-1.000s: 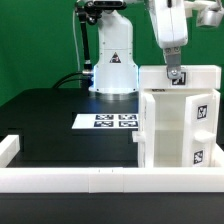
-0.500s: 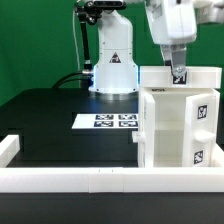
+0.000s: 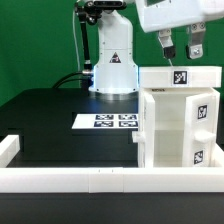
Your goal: Assemble cabinet
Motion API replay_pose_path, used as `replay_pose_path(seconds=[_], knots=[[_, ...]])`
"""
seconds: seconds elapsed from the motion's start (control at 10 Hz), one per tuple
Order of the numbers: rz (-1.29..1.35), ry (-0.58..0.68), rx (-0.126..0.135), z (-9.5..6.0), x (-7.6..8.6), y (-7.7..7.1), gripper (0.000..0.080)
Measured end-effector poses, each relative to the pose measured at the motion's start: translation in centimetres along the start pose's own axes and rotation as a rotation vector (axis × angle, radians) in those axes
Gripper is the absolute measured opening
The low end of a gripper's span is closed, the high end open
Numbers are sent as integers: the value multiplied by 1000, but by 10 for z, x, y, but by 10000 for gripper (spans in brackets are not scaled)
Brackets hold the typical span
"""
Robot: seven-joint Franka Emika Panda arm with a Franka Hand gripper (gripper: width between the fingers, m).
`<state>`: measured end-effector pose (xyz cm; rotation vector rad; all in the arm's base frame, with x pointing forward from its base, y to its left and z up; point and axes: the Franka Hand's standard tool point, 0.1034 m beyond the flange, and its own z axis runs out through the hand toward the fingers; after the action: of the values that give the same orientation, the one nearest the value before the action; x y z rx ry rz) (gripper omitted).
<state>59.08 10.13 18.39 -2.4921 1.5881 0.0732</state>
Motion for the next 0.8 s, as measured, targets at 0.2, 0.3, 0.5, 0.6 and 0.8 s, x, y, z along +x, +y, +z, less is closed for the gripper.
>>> replay_pose_path(seconds=[0.2, 0.3, 0.5, 0.6, 0.8], knots=[[-286, -21, -53, -2, -5, 0, 649], [-467, -41, -78, -2, -6, -4, 649], [-683, -72, -103, 2, -10, -9, 649], [-721, -72, -102, 2, -9, -8, 649], [-849, -78, -99, 2, -8, -8, 649]])
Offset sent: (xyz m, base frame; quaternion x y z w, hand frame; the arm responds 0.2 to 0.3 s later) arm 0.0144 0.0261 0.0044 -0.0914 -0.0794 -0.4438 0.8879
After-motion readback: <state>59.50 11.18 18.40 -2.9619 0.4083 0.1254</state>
